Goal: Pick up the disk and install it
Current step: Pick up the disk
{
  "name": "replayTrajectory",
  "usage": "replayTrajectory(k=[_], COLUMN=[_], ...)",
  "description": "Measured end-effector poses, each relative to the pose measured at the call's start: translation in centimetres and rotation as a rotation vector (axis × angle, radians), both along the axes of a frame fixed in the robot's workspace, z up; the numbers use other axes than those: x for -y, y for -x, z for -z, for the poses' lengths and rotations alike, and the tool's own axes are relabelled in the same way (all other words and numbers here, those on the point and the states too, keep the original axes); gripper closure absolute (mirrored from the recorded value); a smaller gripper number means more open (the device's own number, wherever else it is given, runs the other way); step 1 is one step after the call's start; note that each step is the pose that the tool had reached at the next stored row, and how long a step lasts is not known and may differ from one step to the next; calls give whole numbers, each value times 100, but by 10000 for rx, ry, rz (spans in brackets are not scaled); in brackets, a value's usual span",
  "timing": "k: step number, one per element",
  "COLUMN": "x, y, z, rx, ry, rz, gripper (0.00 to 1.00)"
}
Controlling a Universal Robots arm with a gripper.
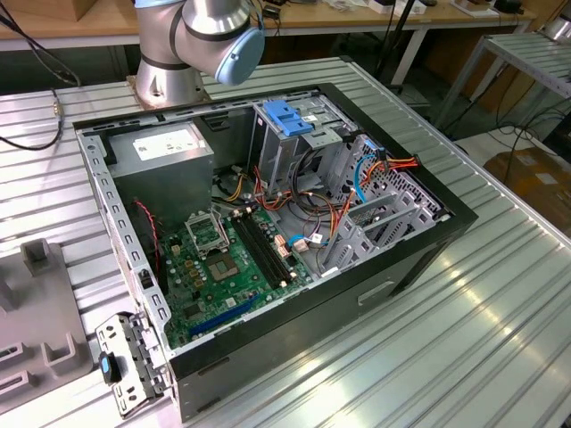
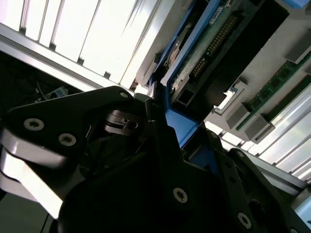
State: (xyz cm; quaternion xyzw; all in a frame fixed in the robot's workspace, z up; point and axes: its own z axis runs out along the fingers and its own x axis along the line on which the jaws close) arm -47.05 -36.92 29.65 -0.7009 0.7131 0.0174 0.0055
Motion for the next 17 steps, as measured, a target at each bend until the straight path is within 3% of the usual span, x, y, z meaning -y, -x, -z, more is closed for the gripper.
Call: replayTrajectory(k=[12,15,17], x=[0,0,0], y=[0,0,0], z=[-157,-265,-295], rx=[0,1,0], ry=[0,-4,-6], rz=[1,0,0], gripper=[63,63,63])
